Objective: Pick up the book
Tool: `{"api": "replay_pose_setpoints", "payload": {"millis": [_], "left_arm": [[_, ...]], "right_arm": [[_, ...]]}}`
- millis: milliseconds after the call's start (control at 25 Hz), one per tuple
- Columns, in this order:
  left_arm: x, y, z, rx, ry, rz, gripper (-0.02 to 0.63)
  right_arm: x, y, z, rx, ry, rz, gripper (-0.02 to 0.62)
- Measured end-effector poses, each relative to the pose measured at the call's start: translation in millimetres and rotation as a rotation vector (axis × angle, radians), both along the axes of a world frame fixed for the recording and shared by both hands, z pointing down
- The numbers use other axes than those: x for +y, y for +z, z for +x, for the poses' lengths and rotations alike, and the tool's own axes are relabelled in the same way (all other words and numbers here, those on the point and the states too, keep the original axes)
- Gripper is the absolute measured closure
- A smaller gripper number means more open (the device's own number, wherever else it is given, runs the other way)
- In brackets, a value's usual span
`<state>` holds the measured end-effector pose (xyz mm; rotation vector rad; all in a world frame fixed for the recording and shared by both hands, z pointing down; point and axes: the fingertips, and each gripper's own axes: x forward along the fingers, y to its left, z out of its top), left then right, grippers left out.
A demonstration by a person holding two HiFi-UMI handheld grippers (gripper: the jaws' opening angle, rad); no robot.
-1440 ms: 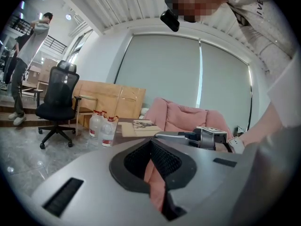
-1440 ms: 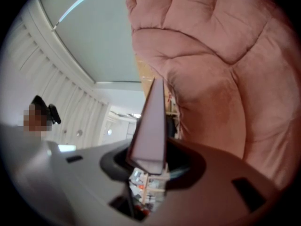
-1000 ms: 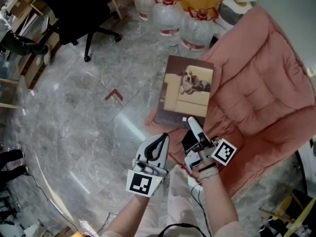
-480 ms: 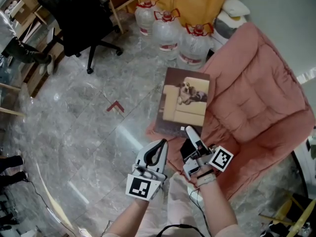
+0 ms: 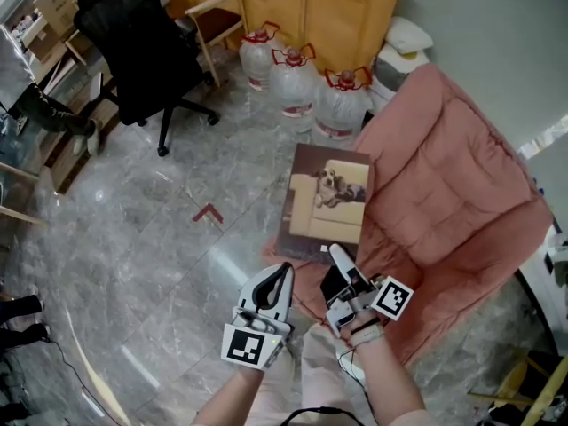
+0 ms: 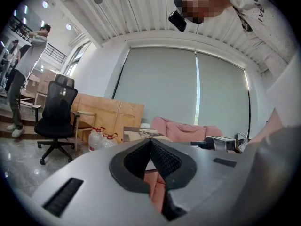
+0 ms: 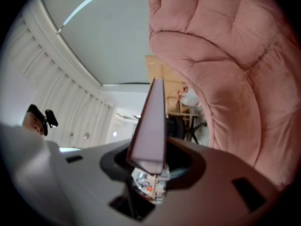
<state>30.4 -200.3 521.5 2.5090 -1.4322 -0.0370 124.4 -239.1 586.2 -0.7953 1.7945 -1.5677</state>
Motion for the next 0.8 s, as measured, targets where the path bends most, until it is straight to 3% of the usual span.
{"api": "replay_pose_setpoints", "payload": {"millis": [800], "left_arm": [[0.9,-44.2,-27.0,-0.018,-0.014,0.055,0.584]], "right_arm": [[19.2,-46.6,-3.4,0.004,-0.029,0.026,0.437]]}}
